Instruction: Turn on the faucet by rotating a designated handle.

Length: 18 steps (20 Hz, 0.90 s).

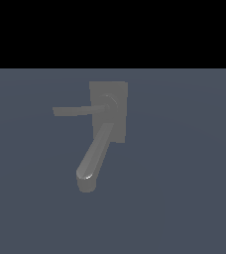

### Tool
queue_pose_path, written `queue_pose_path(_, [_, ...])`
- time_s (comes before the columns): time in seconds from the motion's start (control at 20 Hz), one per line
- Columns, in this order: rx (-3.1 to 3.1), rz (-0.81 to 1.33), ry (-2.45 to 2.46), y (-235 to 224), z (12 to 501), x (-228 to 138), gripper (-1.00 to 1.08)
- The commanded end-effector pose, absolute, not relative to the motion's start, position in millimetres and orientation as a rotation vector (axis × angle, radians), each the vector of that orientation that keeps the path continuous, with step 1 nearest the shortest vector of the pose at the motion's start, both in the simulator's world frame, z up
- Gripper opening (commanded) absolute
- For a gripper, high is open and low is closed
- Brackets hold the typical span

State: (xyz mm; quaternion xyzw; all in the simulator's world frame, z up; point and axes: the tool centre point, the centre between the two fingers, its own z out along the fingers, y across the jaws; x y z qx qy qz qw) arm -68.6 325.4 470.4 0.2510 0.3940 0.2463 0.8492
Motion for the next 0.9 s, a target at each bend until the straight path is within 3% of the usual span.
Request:
queue_pose_path(0.0, [0.476, 0.471, 0.896, 323.5, 438.7, -55.6, -1.0])
queue_pose_path(0.45, [0.289, 0.224, 1.198, 278.6, 288.1, -11.7, -1.0])
queue_pose_path(0.85, [0.201, 0.012, 1.42, 212.8, 180.0, -2.1, -1.0])
